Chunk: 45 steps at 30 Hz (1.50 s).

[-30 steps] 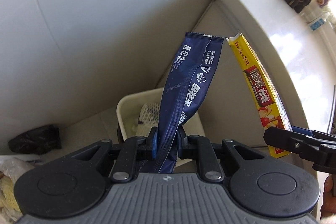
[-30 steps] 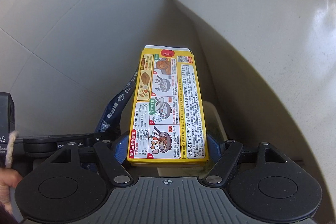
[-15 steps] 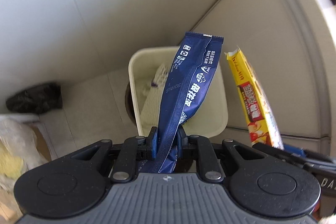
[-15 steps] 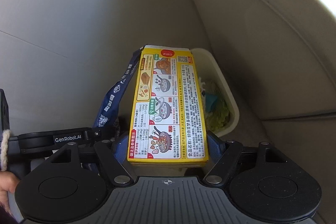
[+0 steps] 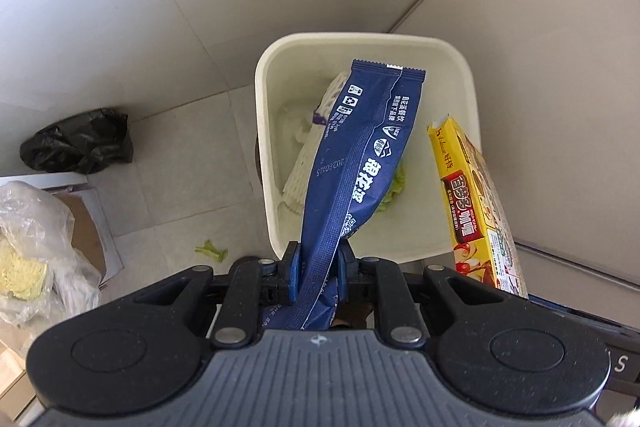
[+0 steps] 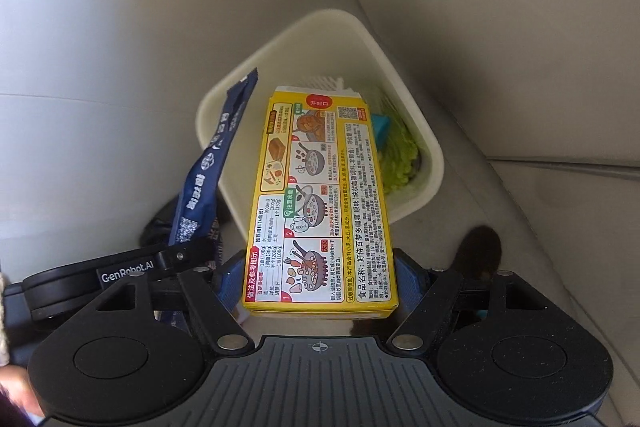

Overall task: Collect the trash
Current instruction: 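Open left gripper over the bin while right gripper releases the yellow box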

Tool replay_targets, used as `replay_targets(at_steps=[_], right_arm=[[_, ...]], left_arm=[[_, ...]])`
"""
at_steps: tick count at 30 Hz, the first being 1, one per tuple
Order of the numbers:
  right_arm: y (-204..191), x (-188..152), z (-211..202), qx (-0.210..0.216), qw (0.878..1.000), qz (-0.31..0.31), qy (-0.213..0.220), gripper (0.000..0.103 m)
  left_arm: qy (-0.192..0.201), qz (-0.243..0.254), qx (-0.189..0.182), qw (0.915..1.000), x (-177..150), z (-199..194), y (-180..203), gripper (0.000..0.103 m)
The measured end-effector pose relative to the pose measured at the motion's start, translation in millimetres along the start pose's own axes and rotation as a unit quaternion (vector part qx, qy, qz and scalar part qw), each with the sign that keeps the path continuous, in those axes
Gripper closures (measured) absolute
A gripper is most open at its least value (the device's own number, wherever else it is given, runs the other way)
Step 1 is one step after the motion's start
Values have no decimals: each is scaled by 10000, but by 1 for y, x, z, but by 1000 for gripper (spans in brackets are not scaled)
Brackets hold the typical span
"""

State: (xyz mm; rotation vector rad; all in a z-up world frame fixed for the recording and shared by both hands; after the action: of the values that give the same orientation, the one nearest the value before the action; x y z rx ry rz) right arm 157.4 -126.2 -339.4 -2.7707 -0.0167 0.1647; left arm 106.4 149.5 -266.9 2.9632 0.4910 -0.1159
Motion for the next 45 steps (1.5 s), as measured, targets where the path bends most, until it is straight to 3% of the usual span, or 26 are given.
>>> replay_targets(at_steps=[8, 19, 24, 32, 45], right_arm=[[-25, 11, 22, -345, 9990, -63, -291, 29], [-25, 11, 23, -535, 9973, -227, -457, 27], [-27, 13, 26, -499, 9975, -169, -473, 24], [-36, 15, 22, -536, 9971, -195, -502, 22], [-38, 15, 31, -615, 9962, -406, -455, 22]], left_arm=[[-235, -53, 309, 9992, 4, 15, 1, 86], [-340, -94, 545, 9979, 12, 25, 6, 85], [-349, -33, 568, 9978, 14, 21, 16, 80], [-367, -5, 596, 9975, 18, 15, 24, 64], [-250, -3, 540, 9982, 27, 14, 11, 56]])
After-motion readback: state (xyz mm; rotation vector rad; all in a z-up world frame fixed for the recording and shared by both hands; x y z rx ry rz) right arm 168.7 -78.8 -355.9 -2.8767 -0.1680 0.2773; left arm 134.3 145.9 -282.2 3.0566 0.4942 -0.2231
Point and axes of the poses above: each gripper's, at about its wrist camera, not at the fingertips, and z roughly the way its jaws point, y to its right, x to its top, the point moved 4 cm from there along z, roughly the way its jaws point, and after that the axes turned 1 degree about z, right-handed, at the moved point
